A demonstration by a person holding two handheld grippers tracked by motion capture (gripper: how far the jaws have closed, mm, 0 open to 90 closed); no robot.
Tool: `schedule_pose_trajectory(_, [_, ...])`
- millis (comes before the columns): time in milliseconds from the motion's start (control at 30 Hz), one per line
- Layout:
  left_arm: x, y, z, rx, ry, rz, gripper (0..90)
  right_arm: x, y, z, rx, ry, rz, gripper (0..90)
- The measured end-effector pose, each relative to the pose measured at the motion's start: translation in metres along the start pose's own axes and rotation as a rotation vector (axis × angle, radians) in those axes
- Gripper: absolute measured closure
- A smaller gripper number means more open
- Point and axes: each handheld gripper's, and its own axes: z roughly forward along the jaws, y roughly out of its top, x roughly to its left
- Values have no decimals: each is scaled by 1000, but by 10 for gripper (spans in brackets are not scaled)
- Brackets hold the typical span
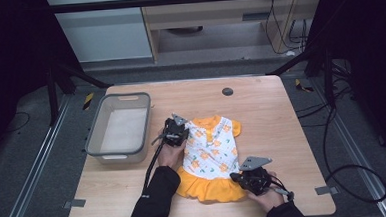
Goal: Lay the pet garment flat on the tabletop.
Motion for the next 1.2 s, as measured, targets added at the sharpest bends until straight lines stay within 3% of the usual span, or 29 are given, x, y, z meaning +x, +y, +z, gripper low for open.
schedule_pose_trajectory(167, [5,6,-33,-56,-36,17,675,-4,8,-14,-92,-12,5,900])
schedule_pose_trajectory(200, [5,6,-33,-56,-36,17,668,-6,11,-16,-113,-21,9,900])
schedule_pose_trajectory(233, [4,7,-49,-68,-60,39,664,-9,14,-19,-139,-33,14,900])
schedule_pose_trajectory(267, [3,6,-54,-70,-65,49,666,-12,17,-22,-161,-41,18,900])
schedule_pose_trajectory(467, [-8,-5,-90,-67,-125,107,747,-35,39,-28,-243,-71,55,900])
schedule_pose_trajectory(600, [-18,-18,-106,-68,-174,121,827,-54,58,-24,-275,-96,80,900])
schedule_pose_trajectory(867, [-40,-46,-114,-61,-266,130,885,-83,79,-6,-302,-110,132,900])
schedule_pose_trajectory(1100, [-51,-60,-102,-12,-292,153,889,-100,87,26,-286,-120,173,900])
schedule_pose_trajectory(1200, [-56,-65,-94,20,-297,174,887,-106,85,44,-251,-129,176,900])
